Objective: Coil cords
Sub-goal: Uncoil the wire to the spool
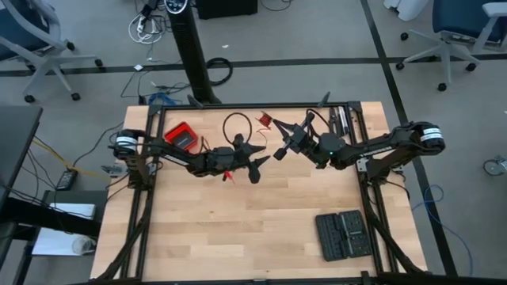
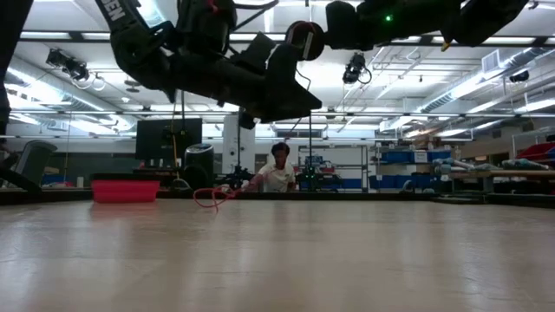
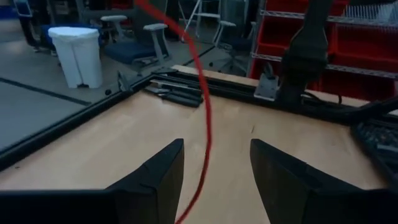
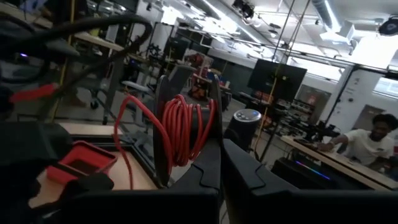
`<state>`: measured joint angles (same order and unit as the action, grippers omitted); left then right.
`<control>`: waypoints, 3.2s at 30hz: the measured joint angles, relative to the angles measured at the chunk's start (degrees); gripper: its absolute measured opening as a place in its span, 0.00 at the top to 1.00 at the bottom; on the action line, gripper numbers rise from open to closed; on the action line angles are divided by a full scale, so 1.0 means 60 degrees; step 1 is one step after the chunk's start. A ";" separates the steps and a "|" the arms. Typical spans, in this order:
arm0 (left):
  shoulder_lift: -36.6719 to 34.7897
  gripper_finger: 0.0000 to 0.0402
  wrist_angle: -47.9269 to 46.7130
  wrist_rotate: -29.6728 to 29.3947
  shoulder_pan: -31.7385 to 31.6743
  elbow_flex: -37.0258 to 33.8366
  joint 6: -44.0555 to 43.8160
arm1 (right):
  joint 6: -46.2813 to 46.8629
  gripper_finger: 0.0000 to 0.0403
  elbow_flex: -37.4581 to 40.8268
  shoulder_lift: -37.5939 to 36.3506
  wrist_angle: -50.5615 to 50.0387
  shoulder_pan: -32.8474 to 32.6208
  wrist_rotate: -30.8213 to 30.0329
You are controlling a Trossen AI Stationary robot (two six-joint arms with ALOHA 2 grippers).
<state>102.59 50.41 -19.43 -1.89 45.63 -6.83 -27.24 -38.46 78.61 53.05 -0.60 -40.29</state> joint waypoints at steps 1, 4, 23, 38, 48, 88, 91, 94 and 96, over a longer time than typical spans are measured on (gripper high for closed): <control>0.0019 0.53 -0.0005 0.0007 0.0000 0.0038 0.0121 | -0.0032 1.00 0.0000 0.0000 -0.0036 0.0000 -0.0054; 0.0021 0.56 -0.0082 0.0006 0.0000 0.0040 0.0377 | -0.0166 1.00 0.0000 0.0000 -0.0118 -0.0001 -0.0150; -0.0063 0.99 -0.1013 -0.0233 -0.0113 0.0040 0.0610 | -0.0133 1.00 0.0000 0.0000 -0.0503 -0.0009 -0.0344; -0.2168 0.89 -0.3299 -0.0959 -0.0248 0.0036 0.1777 | -0.0632 1.00 0.0000 0.0004 -0.1379 -0.0630 -0.1133; -0.1968 0.59 -0.3331 -0.1114 -0.0429 0.0036 0.1169 | 0.0013 1.00 0.0000 0.0004 -0.1384 -0.0169 0.0024; -0.4647 1.00 -0.6016 -0.1500 -0.0729 0.0036 0.2364 | -0.0082 1.00 -0.0004 0.0004 -0.4310 0.0074 -0.0795; -0.4921 1.00 -0.5844 -0.0130 -0.0729 0.0040 0.2368 | 0.0095 1.00 -0.0004 0.0004 -0.4116 0.0452 -0.1616; -0.4798 1.00 -0.5823 0.1378 -0.0729 0.0040 0.2511 | 0.0002 1.00 -0.0004 0.0004 -0.3070 0.0782 -0.1694; -0.4567 1.00 -0.5850 0.1925 -0.0721 0.0040 0.2549 | -0.0209 1.00 -0.0004 0.0004 -0.2346 0.0967 -0.1564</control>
<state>75.18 15.31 -7.88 -6.22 45.87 8.46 -28.49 -38.48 78.63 38.98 5.20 -49.67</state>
